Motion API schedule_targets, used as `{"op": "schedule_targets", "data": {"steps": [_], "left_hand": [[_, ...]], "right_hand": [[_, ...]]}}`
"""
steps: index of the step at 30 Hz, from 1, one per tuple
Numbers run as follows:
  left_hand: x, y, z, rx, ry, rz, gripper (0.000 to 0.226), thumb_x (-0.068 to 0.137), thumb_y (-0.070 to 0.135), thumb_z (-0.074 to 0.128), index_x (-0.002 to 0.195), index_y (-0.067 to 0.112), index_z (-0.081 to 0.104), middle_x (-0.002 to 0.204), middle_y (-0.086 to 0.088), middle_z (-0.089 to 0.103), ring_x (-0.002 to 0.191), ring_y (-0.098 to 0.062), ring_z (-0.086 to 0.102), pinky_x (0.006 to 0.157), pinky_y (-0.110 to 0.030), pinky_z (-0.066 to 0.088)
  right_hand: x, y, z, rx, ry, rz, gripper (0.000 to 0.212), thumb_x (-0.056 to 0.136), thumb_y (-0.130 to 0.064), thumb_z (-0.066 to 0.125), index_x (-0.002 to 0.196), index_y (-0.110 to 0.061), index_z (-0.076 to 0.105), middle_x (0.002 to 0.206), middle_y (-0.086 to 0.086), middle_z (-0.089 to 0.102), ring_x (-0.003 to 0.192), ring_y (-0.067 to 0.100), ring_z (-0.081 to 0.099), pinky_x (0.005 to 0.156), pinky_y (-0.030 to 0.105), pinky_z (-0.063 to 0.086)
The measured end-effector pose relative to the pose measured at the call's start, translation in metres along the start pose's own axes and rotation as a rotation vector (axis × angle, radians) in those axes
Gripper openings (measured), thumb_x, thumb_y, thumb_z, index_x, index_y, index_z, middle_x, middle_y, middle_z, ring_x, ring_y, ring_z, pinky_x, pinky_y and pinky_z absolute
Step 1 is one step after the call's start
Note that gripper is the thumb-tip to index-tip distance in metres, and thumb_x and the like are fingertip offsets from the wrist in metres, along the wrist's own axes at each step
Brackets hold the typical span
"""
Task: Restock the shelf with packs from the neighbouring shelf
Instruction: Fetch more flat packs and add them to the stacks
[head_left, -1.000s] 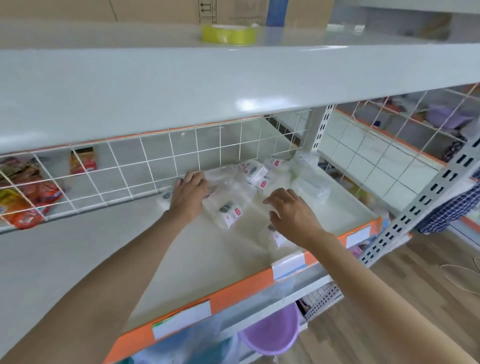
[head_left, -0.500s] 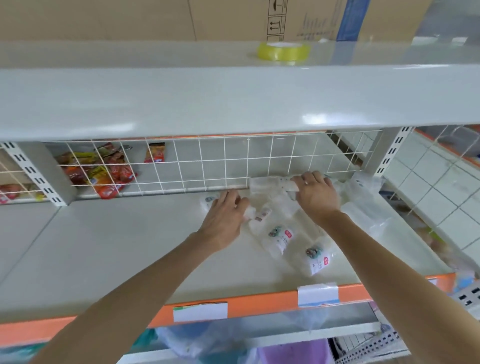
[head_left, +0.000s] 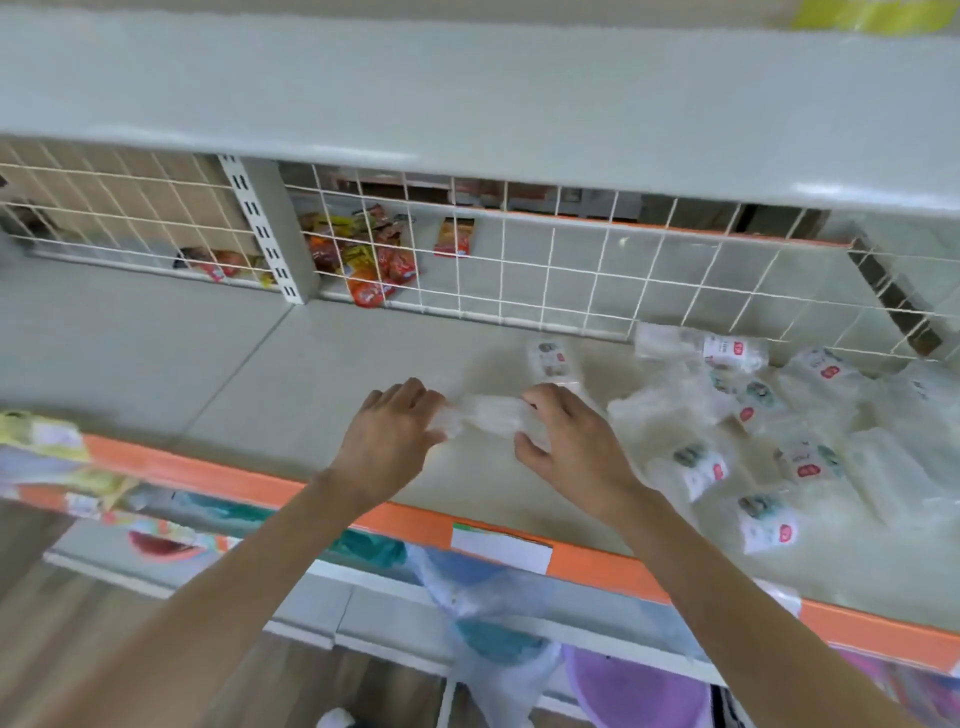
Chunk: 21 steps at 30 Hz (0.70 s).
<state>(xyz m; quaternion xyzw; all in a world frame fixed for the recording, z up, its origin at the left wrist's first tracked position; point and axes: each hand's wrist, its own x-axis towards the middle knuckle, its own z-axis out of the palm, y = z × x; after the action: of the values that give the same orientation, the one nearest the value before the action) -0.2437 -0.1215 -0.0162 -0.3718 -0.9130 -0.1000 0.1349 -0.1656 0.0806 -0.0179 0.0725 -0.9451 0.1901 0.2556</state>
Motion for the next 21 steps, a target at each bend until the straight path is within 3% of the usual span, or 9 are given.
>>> {"op": "schedule_targets", "data": {"steps": [4,14,17,21], "left_hand": [[-0.042,-0.045,-0.022,0.044,0.049,-0.157,0.038,0.059,0.015,0.085,0.09,0.007,0.065,0.08,-0.011,0.06,0.07,-0.032,0.062,0.062,-0.038,0.05],[-0.168,-0.195,-0.077,0.119,0.12,-0.273,0.037,0.065,0.017,0.079,0.095,0.011,0.058,0.079,-0.013,0.058,0.069,-0.033,0.062,0.059,-0.039,0.051],[-0.209,-0.239,-0.093,0.123,0.085,-0.357,0.042,0.057,0.012,0.085,0.092,0.009,0.061,0.078,-0.013,0.057,0.069,-0.034,0.062,0.059,-0.04,0.051],[-0.268,-0.287,-0.11,0.116,0.038,-0.449,0.041,0.056,0.01,0.085,0.092,0.008,0.066,0.08,-0.013,0.059,0.071,-0.034,0.062,0.06,-0.041,0.051]], "right_hand": [[0.02,-0.045,0.033,0.063,-0.047,-0.059,0.023,0.07,-0.019,0.059,0.088,-0.006,0.052,0.079,0.008,0.058,0.072,0.028,0.058,0.06,0.027,0.034],[0.06,-0.216,0.131,0.201,-0.088,-0.164,0.027,0.077,-0.03,0.048,0.089,-0.007,0.053,0.076,0.009,0.058,0.068,0.028,0.056,0.062,0.027,0.032],[0.065,-0.268,0.166,0.261,-0.113,-0.189,0.022,0.076,-0.024,0.054,0.09,-0.007,0.052,0.076,0.008,0.058,0.066,0.028,0.058,0.062,0.025,0.031],[0.069,-0.334,0.216,0.324,-0.144,-0.212,0.029,0.076,-0.03,0.047,0.093,-0.008,0.054,0.079,0.009,0.062,0.069,0.027,0.061,0.064,0.026,0.034]]}}
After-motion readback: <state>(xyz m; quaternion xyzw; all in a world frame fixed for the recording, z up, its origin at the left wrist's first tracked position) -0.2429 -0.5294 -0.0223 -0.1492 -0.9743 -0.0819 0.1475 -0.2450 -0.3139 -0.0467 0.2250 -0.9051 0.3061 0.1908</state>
